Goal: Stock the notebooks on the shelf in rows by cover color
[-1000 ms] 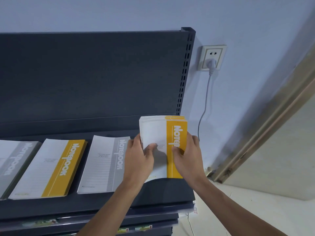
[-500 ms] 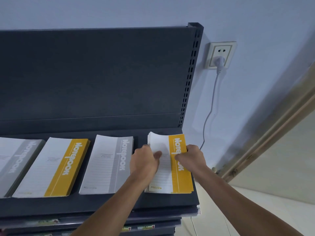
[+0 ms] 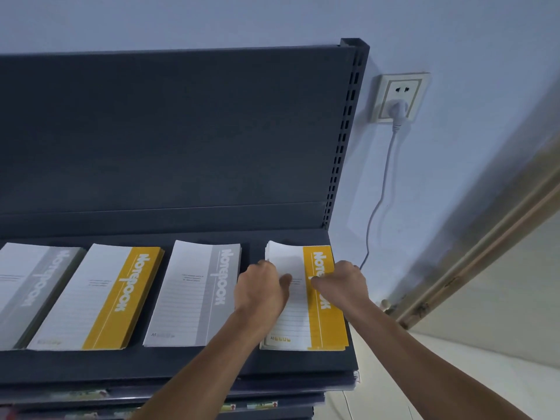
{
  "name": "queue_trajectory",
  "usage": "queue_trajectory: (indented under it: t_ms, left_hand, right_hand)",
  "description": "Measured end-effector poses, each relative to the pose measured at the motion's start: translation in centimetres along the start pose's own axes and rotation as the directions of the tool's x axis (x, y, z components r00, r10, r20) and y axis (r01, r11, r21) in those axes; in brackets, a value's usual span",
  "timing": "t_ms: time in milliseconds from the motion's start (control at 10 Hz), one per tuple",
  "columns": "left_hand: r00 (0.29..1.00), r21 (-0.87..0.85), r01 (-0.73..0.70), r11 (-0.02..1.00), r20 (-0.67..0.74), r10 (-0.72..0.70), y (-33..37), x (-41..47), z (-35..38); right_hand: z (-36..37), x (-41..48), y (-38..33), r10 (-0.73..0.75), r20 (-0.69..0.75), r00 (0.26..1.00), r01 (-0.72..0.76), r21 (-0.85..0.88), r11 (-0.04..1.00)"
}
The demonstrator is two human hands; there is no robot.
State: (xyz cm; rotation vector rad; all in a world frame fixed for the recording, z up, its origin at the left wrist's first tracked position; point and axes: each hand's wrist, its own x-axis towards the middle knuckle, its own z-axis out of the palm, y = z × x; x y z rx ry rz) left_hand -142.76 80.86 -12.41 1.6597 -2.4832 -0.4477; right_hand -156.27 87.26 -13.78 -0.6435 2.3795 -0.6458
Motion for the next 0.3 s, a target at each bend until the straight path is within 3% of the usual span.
queue_trajectory:
  t_ms: [200,300]
  left_hand:
    - [0.994,-0.082,-0.070,0.994,-0.094,0.062,-1.6,-0.3,-2.1]
    - [0.982,-0.185,-0.120,0.975,-0.167,0.089,-4.6,-0.7,-4.2]
  right_hand:
    - [0.1,-2.3,-1.5,-0.185,-0.196,0.963,0.131,-0.261,0.956]
    - [1.3,-4.5,-4.1,-0.373,-0.222,0.901,0.311,-0.268,0.912]
